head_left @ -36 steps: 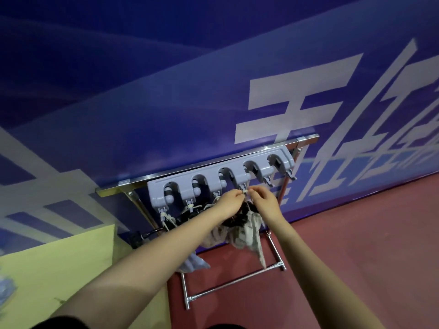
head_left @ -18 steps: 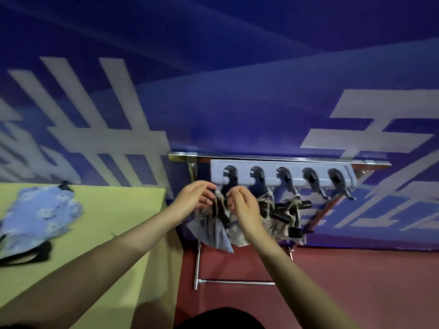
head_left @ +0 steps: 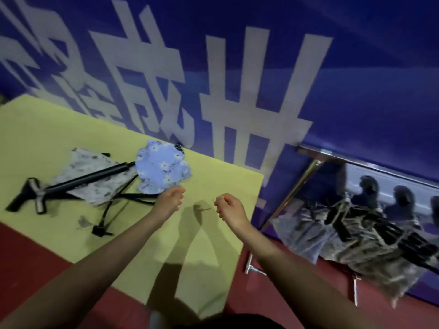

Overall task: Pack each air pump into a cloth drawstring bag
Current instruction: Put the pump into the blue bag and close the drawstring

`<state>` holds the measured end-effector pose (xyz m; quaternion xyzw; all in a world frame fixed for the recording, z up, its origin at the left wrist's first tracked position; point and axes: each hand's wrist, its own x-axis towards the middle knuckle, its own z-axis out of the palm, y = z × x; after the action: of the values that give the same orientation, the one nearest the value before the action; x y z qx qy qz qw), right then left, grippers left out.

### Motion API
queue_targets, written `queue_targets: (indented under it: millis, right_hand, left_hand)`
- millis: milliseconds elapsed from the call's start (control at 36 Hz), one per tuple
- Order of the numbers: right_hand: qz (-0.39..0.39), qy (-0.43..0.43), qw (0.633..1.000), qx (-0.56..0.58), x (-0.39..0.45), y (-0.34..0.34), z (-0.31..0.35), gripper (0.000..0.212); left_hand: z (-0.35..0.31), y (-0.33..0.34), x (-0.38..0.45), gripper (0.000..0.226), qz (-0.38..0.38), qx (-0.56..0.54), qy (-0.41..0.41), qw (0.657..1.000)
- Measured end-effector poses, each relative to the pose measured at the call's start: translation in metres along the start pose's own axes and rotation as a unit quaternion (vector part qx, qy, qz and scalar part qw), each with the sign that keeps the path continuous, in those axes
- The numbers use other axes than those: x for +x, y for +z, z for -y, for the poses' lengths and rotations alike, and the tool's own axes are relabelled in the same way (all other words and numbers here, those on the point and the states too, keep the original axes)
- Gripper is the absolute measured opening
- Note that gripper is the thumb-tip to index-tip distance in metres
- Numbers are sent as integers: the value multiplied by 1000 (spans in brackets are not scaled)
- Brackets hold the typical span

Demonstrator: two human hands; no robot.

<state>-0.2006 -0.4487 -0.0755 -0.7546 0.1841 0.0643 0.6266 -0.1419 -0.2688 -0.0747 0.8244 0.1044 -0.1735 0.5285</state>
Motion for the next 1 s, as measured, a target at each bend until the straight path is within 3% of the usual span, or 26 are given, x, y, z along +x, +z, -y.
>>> queue_targets:
  millis: [139, 278, 444, 611, 722, 861, 1000]
  right_hand:
    - [1, 79, 997, -7, 25, 96, 2, 17]
    - [16, 128, 991, -34, 44, 172, 2, 13]
    - [-21, 173, 984, -31, 57, 224, 8, 15]
    - [-46, 256, 963, 73, 72, 233, 16, 20]
    - [-84, 298, 937, 162, 77, 226, 17, 28]
    - [-120, 285, 940, 141, 91, 216, 10, 25]
    - [-124, 281, 948, 85, 109, 218, 8, 41]
  left_hand:
    - [53, -97, 36, 31, 0, 210, 79, 975]
    - [88, -173, 64, 23, -45, 238, 53, 969]
    - [108, -233, 86, 23, -53, 234, 44, 970]
    - [97, -234, 95, 22, -2, 236, 89, 968]
    - [78, -206, 102, 25, 79, 210, 124, 967]
    - [53, -170, 124, 27, 130, 186, 140, 964]
    - [51, -152, 148, 42, 195, 266, 78, 941]
